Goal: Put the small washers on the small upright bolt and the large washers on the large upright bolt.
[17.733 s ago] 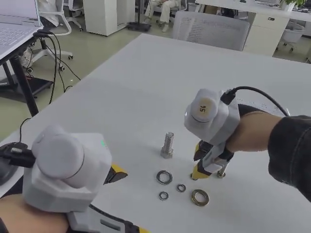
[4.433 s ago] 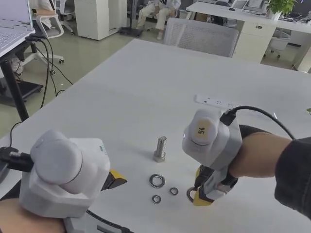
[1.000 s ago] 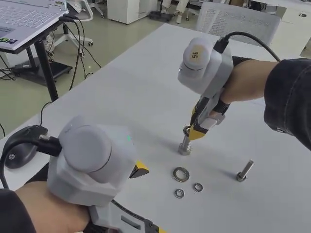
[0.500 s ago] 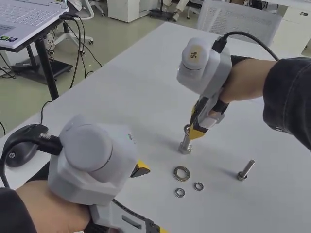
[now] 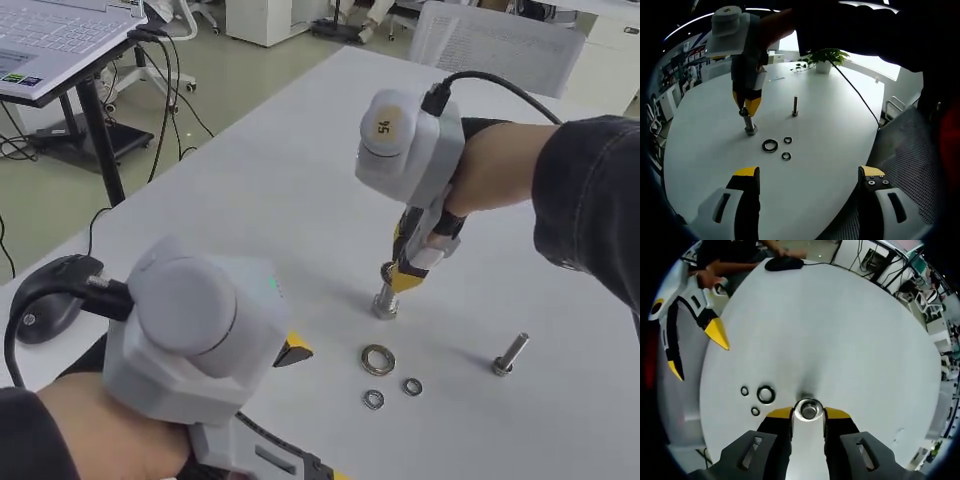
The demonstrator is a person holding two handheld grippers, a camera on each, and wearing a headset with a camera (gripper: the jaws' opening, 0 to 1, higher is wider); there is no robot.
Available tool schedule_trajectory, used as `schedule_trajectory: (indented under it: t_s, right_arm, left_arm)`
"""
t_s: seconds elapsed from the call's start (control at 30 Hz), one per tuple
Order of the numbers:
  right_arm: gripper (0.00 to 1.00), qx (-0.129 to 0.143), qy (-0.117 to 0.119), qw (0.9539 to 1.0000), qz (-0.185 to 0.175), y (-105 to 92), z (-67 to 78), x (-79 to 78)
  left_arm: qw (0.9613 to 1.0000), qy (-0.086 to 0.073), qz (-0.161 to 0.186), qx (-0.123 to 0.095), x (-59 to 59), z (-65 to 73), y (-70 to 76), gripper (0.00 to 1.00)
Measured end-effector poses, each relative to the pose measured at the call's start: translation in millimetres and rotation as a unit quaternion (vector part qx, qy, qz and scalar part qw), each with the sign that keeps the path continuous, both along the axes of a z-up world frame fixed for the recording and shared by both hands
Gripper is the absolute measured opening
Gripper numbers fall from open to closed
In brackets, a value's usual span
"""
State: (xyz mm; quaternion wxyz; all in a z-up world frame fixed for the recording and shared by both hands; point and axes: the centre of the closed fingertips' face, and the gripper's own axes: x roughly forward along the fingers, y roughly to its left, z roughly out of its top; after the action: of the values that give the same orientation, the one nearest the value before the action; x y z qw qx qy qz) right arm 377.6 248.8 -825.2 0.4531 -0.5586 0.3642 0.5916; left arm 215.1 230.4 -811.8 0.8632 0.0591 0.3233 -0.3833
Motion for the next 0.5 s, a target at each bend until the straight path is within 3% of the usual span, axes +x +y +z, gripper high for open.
schedule_trajectory:
  t_s: [0.5]
  right_arm:
    - [0.24, -0.022, 0.009, 0.9997, 0.002, -0.6, -20.9, 2.6]
  left_arm:
    - [1.0, 0.0, 0.0, -0.003, 0.4, -0.4, -2.2, 0.8]
